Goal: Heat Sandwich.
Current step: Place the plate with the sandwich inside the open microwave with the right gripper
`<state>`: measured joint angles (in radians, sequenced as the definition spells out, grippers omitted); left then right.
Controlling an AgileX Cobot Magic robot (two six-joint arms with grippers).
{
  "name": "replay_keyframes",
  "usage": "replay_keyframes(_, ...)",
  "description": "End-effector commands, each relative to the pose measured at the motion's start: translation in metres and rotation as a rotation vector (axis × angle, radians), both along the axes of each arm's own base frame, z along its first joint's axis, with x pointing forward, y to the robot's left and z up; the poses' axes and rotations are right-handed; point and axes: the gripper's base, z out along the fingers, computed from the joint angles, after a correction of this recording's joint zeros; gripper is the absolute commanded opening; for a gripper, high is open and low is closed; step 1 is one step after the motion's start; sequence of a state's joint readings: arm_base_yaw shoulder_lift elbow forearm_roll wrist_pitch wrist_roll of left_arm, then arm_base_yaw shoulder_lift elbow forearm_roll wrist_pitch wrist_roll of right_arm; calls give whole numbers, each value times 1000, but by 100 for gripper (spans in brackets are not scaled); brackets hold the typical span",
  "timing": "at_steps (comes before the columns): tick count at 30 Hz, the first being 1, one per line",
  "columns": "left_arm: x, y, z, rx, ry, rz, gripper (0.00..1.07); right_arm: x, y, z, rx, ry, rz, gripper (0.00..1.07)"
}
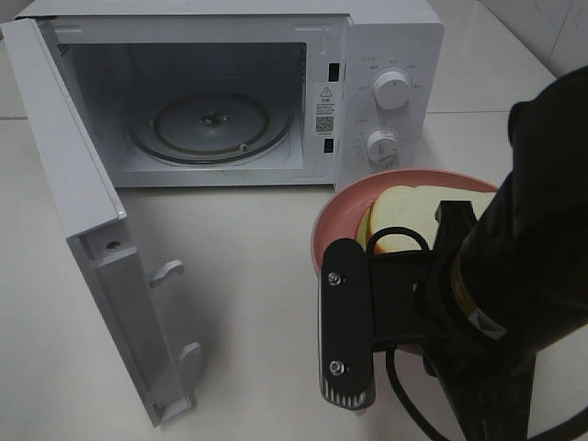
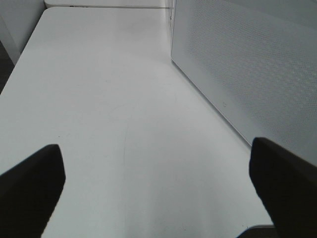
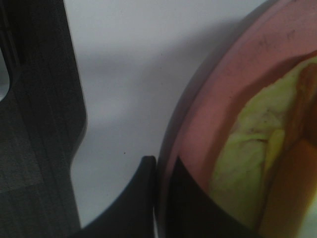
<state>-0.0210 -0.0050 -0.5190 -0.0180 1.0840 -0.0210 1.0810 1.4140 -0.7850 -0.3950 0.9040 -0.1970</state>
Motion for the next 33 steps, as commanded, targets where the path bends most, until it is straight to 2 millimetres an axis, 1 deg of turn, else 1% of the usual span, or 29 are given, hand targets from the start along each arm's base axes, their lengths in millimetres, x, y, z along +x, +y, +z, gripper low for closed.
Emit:
replay_keyframes(1, -3, 0, 0, 2, -34, -5, 96, 1, 3, 2, -6, -21, 139, 0)
replay_keyframes(2, -3, 0, 0, 2, -34, -5, 96, 1, 3, 2, -16, -20, 190, 0)
replay_keyframes(6, -3, 0, 0, 2, -34, -5, 96, 1, 4, 3, -23, -26, 218, 1)
replay_keyframes(9, -3, 0, 0, 2, -34, -5, 96, 2, 4, 3, -14, -29, 216, 1)
replay_keyframes(11, -3, 0, 0, 2, -34, -5, 96, 2, 8, 3, 35, -38, 180, 1)
replay_keyframes(13, -3, 0, 0, 2, -34, -5, 96, 2, 9, 3, 47, -43, 184, 1)
replay_keyframes(18, -3, 0, 0, 2, -34, -5, 96, 5, 7, 3, 7, -37, 293, 1)
replay_keyframes(20, -3, 0, 0, 2, -34, -5, 96, 11, 4, 3, -4, -25, 339, 1)
replay_keyframes(23, -3, 0, 0, 2, -34, -5, 96, 16, 1, 2, 3, -10, 358, 1)
replay_keyframes(25, -3, 0, 0, 2, -34, -5, 96, 23, -4, 1, 6, 12, 405, 1)
replay_keyframes(26, -3, 0, 0, 2, -34, -5, 96, 23, -4, 1, 6, 12, 405, 1)
replay_keyframes(28, -3, 0, 0, 2, -34, -5, 96, 28, -9, 1, -3, 40, 472, 1)
replay_keyframes(30, -3, 0, 0, 2, -34, -5, 96, 30, -11, 0, -2, 47, 493, 1)
replay_keyframes(33, -3, 0, 0, 2, -34, -5, 96, 37, -17, 0, -4, 63, 577, 1)
